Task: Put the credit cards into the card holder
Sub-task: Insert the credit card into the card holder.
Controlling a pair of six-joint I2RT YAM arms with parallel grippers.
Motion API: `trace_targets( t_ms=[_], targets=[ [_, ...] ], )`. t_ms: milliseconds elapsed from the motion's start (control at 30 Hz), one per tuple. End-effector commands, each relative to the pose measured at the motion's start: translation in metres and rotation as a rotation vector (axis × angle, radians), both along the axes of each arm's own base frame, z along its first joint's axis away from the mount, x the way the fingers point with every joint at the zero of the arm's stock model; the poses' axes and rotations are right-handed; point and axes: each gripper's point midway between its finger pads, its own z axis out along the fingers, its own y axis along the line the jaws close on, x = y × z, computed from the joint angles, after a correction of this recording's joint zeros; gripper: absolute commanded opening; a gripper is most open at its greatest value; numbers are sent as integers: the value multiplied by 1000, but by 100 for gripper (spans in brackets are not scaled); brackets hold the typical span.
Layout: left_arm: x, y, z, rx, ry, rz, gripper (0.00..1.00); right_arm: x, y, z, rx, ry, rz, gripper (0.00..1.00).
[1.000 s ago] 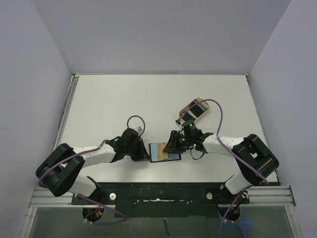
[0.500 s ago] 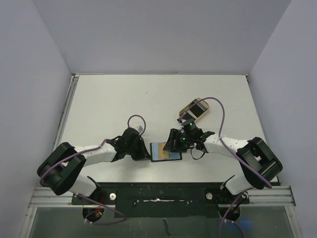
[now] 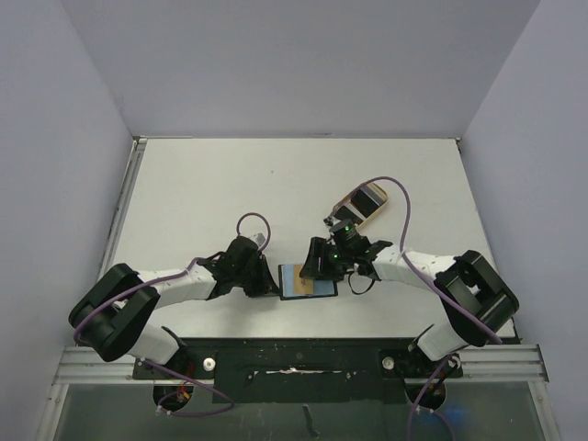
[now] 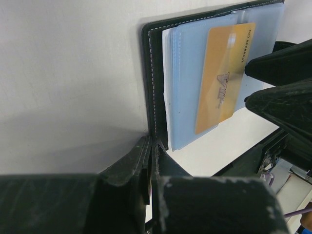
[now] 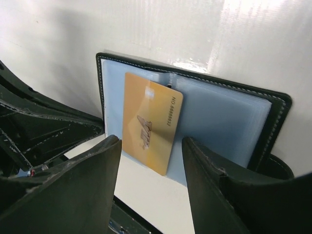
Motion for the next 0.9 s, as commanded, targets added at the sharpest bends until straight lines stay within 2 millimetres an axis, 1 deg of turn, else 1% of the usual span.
trace_targets(
  t_ms=[0, 200, 367, 567, 700, 800, 867],
  targets=[
    [1, 8, -11, 59, -14, -3, 0, 13, 23, 12, 40, -47, 11, 54],
    [0, 8, -10, 53, -15, -3, 0, 12, 44, 17, 65, -48, 54, 49],
    [0, 8, -10, 55, -16, -8, 0, 9, 50, 18, 66, -40, 58, 48],
    [1, 9, -9, 57, -21, 0, 0, 5, 43, 13, 24, -30, 40, 44],
    [3, 11, -6, 67, -27, 7, 0, 2, 41, 16, 11, -34, 45, 43],
    [6, 14, -2, 73, -40, 16, 0, 9, 32, 21, -53, -79, 57, 46],
    [8, 16, 1, 72, -44, 19, 0, 19, 27, 30, -108, -119, 61, 50]
  ],
)
